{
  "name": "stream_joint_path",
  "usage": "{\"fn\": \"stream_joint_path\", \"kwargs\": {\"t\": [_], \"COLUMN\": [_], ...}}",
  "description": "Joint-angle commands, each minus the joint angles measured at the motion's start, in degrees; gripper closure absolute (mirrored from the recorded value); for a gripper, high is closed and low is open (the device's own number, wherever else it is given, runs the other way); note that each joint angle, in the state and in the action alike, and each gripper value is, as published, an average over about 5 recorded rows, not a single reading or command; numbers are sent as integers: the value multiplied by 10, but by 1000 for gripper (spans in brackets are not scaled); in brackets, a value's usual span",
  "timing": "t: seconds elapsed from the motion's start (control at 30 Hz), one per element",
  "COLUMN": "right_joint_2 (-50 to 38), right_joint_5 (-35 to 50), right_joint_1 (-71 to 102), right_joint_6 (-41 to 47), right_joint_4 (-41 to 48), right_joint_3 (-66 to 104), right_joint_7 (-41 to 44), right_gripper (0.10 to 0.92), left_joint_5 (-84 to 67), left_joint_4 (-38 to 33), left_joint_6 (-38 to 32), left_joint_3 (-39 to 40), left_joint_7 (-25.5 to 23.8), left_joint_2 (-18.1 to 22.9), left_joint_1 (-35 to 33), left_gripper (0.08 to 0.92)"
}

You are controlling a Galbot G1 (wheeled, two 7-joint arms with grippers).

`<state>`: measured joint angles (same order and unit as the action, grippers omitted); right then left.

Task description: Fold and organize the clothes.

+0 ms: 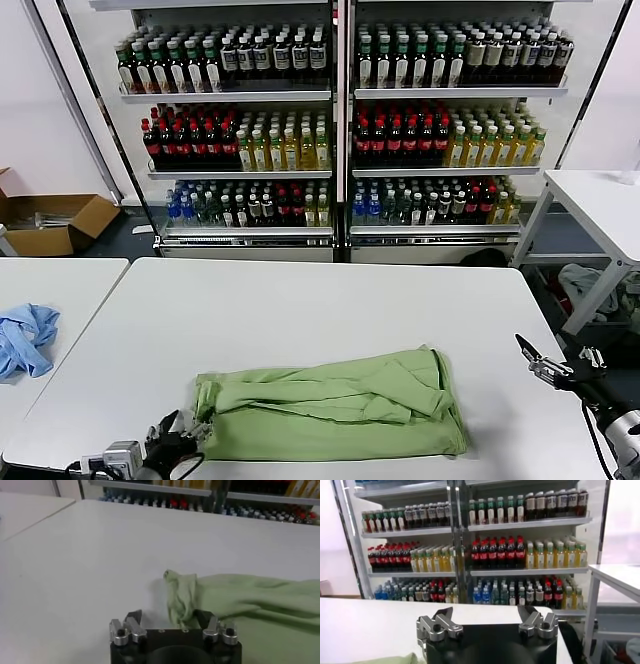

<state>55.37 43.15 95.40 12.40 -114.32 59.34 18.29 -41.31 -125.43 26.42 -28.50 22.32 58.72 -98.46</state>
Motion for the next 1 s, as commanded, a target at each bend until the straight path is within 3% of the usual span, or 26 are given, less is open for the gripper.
{"fn": "stream_joint_path", "kwargs": {"t": [0.03,0.6,0.83,1.0], "right_joint_2": [1,-14,-16,-17], "right_joint_5": [4,13,13,13], "right_joint_1": [0,-10,-18,-30], "right_joint_6": [-4,-1,0,1], "right_joint_4": [2,7,11,16], "right_joint_3": [2,-7,-15,-24], "right_joint_7": [1,-1,-2,-4], "right_gripper": [203,203,203,203], "left_joint_5": [14,20,-5,-4], "left_joint_4": [0,-9,9,89], "left_joint_6": [-1,-18,-30,-57], "left_joint_3": [28,9,-116,-231], "left_joint_7": [13,-20,-87,-142], "left_joint_2": [16,8,-41,-88], "left_joint_1": [-4,8,15,34], "left_gripper": [405,882,909,909]}}
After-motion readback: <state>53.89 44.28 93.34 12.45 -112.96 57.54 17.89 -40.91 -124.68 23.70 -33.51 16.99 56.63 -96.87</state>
